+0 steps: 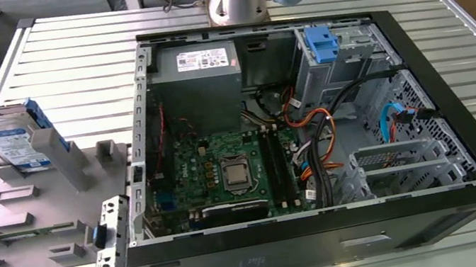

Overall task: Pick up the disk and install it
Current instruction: 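Pick up the disk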

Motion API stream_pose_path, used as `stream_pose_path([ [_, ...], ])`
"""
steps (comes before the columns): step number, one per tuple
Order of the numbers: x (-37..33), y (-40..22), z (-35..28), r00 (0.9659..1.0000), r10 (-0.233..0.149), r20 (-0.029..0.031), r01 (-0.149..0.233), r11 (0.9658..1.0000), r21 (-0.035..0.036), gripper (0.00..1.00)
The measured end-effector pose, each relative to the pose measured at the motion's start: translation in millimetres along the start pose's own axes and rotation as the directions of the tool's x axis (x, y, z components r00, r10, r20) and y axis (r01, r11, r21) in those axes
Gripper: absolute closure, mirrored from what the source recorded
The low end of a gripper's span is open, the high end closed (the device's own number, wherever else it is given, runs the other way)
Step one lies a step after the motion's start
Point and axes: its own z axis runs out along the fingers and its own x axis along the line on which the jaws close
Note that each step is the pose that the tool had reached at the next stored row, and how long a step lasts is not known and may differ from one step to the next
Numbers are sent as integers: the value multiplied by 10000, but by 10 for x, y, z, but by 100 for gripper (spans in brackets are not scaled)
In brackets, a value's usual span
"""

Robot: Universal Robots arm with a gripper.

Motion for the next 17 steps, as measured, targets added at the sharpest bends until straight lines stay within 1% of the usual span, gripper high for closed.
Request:
stream_pose_path([
  [15, -5, -17, 3, 10000, -11, 0, 11, 10000, 0, 89],
  [16, -5, -18, 3, 10000, -11, 1, 11, 10000, 0, 89],
  [17, -5, -18, 3, 10000, -12, 1, 12, 10000, 0, 83],
])
